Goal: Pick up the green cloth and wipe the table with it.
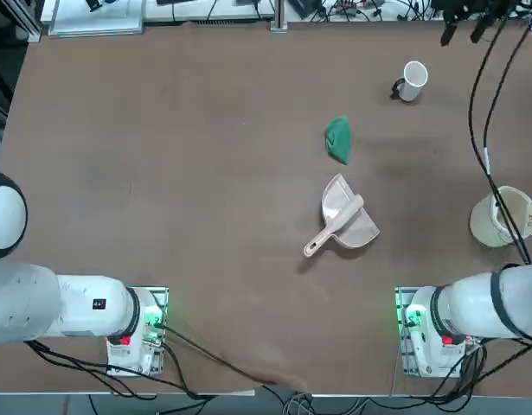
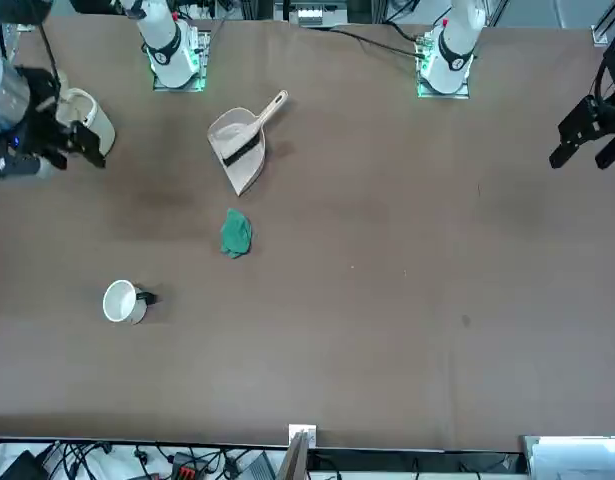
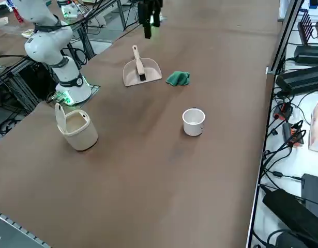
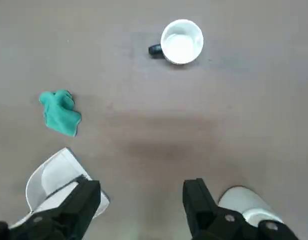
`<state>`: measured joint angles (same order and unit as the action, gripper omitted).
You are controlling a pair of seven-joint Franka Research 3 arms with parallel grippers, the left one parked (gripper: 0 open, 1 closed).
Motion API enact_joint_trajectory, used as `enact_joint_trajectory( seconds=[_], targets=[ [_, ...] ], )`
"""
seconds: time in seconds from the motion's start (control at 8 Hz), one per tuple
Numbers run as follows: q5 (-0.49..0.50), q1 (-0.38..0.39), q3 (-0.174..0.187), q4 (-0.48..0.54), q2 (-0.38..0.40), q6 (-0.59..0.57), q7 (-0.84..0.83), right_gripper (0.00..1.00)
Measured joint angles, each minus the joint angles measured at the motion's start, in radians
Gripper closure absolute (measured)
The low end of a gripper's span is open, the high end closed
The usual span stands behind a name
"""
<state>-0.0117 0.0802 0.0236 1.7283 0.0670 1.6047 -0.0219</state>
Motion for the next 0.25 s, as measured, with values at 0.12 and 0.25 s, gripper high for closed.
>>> enact_joint_trajectory(
  seconds=[0.12, 0.25],
  targets=[
    [0.000, 0.000, 0.009, 0.010, 0.015, 0.000, 0.008, 0.00],
    [0.000, 0.000, 0.026, 0.012, 0.021, 0.000, 0.041, 0.00]
  ],
)
